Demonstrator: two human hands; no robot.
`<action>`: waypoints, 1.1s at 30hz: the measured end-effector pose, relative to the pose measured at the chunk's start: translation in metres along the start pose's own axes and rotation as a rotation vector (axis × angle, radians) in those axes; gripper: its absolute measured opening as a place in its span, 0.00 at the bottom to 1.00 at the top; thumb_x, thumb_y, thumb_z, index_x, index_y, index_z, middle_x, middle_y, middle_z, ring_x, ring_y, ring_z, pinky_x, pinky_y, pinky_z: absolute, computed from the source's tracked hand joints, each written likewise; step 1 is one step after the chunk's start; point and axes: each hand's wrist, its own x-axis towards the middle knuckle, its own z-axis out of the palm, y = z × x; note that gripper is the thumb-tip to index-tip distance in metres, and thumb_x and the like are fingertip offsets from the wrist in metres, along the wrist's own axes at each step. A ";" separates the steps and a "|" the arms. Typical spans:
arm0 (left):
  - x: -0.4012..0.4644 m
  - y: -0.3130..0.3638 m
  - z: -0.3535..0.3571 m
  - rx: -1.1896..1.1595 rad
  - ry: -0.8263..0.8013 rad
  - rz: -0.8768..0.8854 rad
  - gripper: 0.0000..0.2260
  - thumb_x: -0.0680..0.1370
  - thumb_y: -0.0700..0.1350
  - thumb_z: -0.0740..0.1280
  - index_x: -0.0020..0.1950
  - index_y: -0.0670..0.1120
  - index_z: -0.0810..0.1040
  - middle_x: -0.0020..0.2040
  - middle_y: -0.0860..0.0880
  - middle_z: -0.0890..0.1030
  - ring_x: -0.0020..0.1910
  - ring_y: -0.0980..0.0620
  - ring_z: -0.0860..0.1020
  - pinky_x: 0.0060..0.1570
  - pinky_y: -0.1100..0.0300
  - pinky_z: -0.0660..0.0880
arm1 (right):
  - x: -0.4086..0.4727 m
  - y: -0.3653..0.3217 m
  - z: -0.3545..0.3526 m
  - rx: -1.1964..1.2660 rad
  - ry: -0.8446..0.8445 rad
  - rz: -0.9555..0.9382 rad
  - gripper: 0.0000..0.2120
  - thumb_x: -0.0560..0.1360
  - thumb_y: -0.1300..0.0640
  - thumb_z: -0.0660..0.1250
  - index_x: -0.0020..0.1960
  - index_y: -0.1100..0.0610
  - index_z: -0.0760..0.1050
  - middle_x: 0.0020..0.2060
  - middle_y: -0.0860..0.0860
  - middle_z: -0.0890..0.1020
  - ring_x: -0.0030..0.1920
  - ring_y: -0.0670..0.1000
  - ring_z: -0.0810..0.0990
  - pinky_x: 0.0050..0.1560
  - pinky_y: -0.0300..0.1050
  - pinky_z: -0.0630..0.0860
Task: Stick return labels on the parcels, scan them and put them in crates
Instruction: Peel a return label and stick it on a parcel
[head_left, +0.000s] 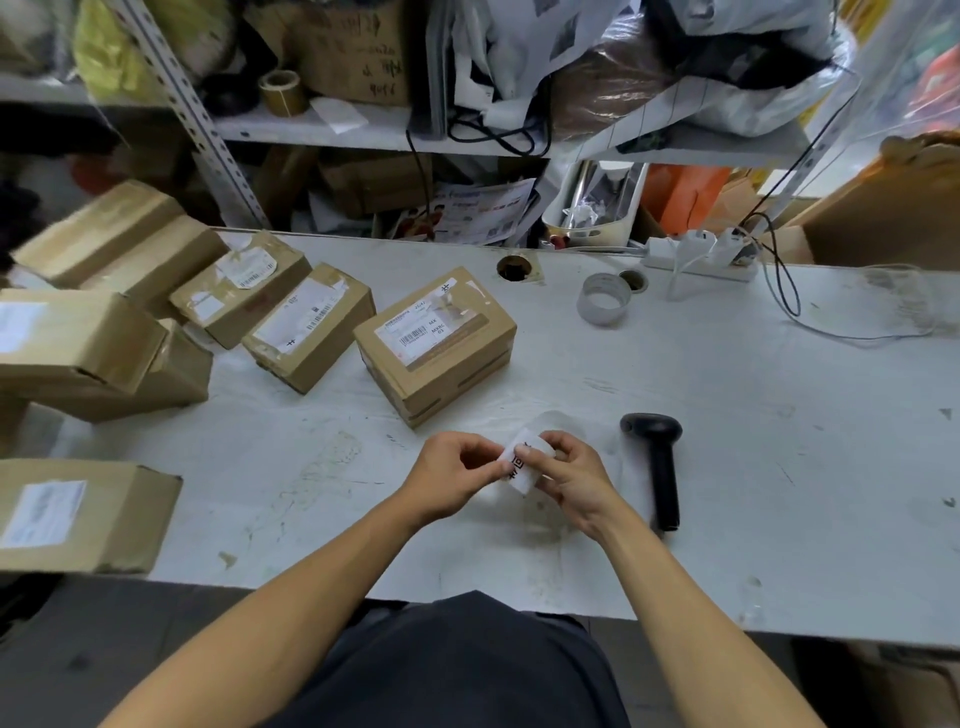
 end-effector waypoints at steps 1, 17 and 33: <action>0.000 -0.001 -0.002 -0.039 -0.030 -0.018 0.07 0.77 0.47 0.75 0.53 0.47 0.87 0.46 0.52 0.87 0.48 0.55 0.85 0.56 0.54 0.81 | 0.000 0.001 0.000 -0.005 -0.005 -0.001 0.24 0.60 0.52 0.83 0.50 0.59 0.77 0.46 0.58 0.84 0.49 0.59 0.85 0.53 0.55 0.83; 0.003 -0.004 -0.068 -0.418 0.278 -0.203 0.07 0.76 0.46 0.75 0.47 0.43 0.85 0.39 0.48 0.85 0.41 0.53 0.81 0.42 0.63 0.78 | 0.004 0.028 0.000 -0.726 0.089 -0.358 0.22 0.66 0.57 0.81 0.53 0.48 0.73 0.46 0.46 0.77 0.46 0.48 0.77 0.43 0.31 0.72; 0.020 0.016 -0.106 -0.192 0.215 -0.182 0.08 0.72 0.41 0.78 0.48 0.43 0.83 0.40 0.48 0.83 0.37 0.56 0.79 0.37 0.68 0.75 | 0.060 -0.118 0.081 -0.407 -0.581 -0.157 0.18 0.75 0.73 0.68 0.59 0.56 0.79 0.39 0.53 0.84 0.43 0.48 0.83 0.43 0.40 0.78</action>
